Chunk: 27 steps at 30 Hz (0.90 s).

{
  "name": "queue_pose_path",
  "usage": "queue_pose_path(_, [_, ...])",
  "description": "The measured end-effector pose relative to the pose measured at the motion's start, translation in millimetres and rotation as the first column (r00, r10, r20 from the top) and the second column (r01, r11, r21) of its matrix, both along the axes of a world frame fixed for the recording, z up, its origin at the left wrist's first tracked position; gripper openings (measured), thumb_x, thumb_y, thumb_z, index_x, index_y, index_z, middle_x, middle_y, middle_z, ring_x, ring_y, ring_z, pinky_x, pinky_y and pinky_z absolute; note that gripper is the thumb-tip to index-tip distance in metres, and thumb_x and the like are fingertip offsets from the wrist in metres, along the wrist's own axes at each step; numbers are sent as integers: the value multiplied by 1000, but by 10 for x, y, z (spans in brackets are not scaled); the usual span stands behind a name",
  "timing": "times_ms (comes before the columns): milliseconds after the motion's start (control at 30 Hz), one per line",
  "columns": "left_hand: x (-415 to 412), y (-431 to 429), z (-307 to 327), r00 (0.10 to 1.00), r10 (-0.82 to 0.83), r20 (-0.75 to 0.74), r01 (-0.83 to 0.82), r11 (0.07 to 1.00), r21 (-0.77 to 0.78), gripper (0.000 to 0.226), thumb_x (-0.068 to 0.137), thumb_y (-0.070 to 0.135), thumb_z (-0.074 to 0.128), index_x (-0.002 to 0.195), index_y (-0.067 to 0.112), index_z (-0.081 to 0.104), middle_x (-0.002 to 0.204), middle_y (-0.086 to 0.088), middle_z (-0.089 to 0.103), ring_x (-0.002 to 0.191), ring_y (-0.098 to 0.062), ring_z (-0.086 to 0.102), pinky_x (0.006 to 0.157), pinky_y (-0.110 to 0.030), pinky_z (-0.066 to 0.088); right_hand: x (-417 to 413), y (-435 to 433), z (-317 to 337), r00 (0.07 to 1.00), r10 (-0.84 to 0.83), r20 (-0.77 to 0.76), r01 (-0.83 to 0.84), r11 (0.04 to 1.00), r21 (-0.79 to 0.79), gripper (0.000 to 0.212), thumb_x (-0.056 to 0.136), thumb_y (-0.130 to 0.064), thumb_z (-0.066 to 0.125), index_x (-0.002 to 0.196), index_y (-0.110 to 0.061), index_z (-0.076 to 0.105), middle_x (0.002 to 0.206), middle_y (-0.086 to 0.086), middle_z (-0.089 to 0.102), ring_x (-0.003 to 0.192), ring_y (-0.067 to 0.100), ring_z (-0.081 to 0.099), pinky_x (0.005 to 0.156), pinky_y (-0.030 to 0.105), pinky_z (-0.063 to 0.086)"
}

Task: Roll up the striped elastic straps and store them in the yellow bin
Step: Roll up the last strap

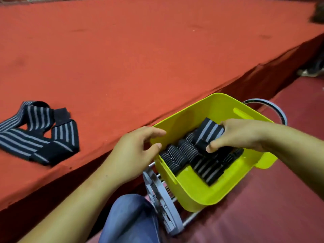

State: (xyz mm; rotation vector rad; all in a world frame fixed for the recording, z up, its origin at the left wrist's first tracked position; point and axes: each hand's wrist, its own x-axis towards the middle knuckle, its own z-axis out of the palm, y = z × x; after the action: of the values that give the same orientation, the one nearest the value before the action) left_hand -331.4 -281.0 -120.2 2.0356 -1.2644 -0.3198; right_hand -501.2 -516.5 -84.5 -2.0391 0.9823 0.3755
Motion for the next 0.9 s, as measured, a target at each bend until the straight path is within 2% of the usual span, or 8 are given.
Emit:
queue_pose_path(233, [-13, 9, -64, 999, -2, 38, 2, 1000, -6, 26, 96, 28, 67, 119, 42, 69, 121, 32, 64, 121, 14, 53, 99, -1, 32, 339, 94, -340, 893, 207, -399, -274, 954, -118, 43, 64, -46, 94, 77, -13, 70, 73, 0, 71, 72, 22, 76, 61, 31, 61])
queue_pose_path(333, [-12, 8, -77, 1000, 0, 24, 0, 1000, -19, 26, 97, 27, 67, 118, 42, 70, 120, 34, 63, 121, 15, 52, 99, -1, 31, 513, 232, -499, 783, 280, -555, -401, 910, -107, 52, 68, -54, 92, 85, -13, 66, 83, 5, 73, 78, 27, 76, 76, 39, 64])
queue_pose_path(433, [-32, 9, -111, 1000, 2, 29, -1, 999, -36, 26, 96, 26, 68, 117, 41, 70, 118, 35, 62, 121, 14, 51, 97, 2, 28, 659, 336, -596, 682, 307, -664, -456, 888, -58, 62, 83, -58, 81, 116, -8, 66, 115, 11, 73, 83, 28, 68, 75, 37, 57])
queue_pose_path(500, [-38, 7, -150, 999, -4, 41, 5, 999, -37, 26, 96, 26, 67, 118, 40, 69, 118, 32, 62, 122, 12, 51, 98, 1, 28, 712, 399, -645, 665, 295, -686, -448, 893, -51, 69, 90, -58, 74, 133, -6, 61, 132, 13, 68, 95, 30, 65, 79, 35, 51])
queue_pose_path(567, [-33, 13, -178, 999, -6, 44, 8, 999, -35, 27, 96, 28, 67, 120, 39, 69, 119, 32, 62, 122, 9, 51, 100, 0, 28, 737, 466, -693, 653, 288, -701, -434, 900, -34, 70, 91, -58, 72, 135, -5, 61, 135, 14, 68, 104, 31, 68, 81, 34, 50])
queue_pose_path(633, [-27, 13, -189, 999, -11, 30, 12, 999, -41, 27, 96, 27, 67, 121, 39, 68, 119, 32, 61, 122, 8, 51, 100, -1, 29, 724, 530, -739, 628, 299, -719, -462, 886, -34, 70, 90, -62, 72, 133, -8, 64, 130, 10, 69, 114, 30, 69, 86, 33, 50])
queue_pose_path(767, [-32, 5, -198, 999, -20, 26, 22, 998, -56, 27, 97, 26, 66, 121, 37, 68, 118, 30, 61, 121, 7, 51, 101, -1, 28, 642, 646, -825, 679, 242, -693, -525, 820, -228, 64, 83, -65, 75, 127, -20, 64, 106, 0, 57, 119, 27, 65, 102, 42, 49])
queue_pose_path(900, [-54, -15, -206, 998, -45, 44, 47, 998, -48, 25, 96, 29, 63, 120, 33, 68, 118, 28, 60, 118, 4, 50, 100, -2, 27, 562, 776, -894, 695, 171, -698, -520, 790, -324, 70, 94, -45, 66, 148, -7, 42, 139, 6, 60, 137, 34, 55, 114, 47, 36])
